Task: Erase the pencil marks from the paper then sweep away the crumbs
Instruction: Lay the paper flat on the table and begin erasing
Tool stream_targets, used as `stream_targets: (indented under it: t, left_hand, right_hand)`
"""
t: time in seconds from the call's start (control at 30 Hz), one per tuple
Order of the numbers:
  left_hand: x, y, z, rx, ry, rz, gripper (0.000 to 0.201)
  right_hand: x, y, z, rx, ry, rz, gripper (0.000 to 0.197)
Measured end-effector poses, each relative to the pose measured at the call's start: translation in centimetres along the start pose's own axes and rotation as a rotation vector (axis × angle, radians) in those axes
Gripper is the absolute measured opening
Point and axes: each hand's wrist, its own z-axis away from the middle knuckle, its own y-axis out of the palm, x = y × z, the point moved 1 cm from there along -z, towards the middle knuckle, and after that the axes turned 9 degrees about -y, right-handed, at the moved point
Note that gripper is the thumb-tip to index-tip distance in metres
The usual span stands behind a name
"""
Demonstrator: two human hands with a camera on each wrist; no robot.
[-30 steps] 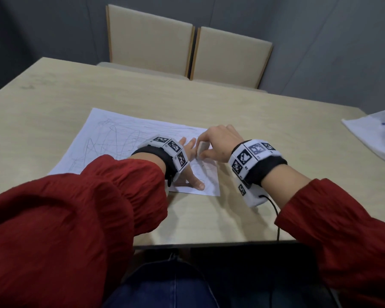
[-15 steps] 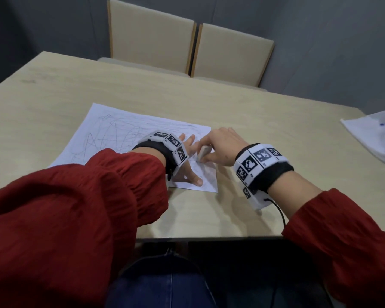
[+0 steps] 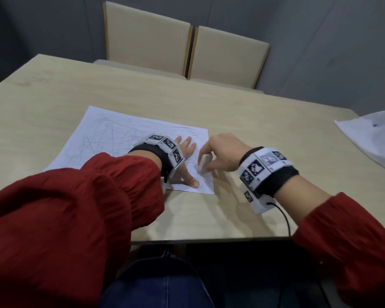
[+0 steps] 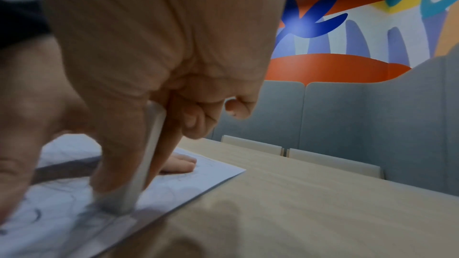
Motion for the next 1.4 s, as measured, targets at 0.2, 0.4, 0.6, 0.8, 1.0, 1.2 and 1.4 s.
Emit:
stream_targets:
  t: [0.2,0.4,0.6,0.8,1.0,1.2,1.4]
  left_hand:
    - [-0.1,-0.5,0.7,-0.013,0.041,0.061,0.123]
    - [-0.4,0.0,0.3,-0.025,-0.005,0.003,0.128]
    - [-0.4,-0.3,0.6,-0.028,0.014,0.053,0.126]
    - [-0.3,0.2,0.1,-0.003,0.002,0.027,0.136]
    - [-0.2,-0.2,0.1,0.012,0.007,0.022,0.129]
    - [-0.1,0.1,-0.2,0.001,-0.007,0.003,0.131]
    - [0.0,0.0,-0.4,-0.009,0.011,0.021,0.131]
  right_hand:
    - [0.1,0.0,-1.9,-0.192,0.069,0.055,0.016]
    - [-0.5,0.6,0.4,-0.022,0.004,0.080,0.010]
    - [-0.8,-0.1,-2.2,-0.160,0.082,0.083,0.019]
    - [-1.1,0.0,-0.1,0.003,-0.002,0.143,0.015]
    - [-1.1,-0.5,-2.4,-0.128,0.068,0.134,0.019]
    - [-1.2,0.0,0.0,-0.024,0.009,0.227,0.015]
    - [-0.2,-0.8,-2.1,-0.140,0.057,0.171,0.017]
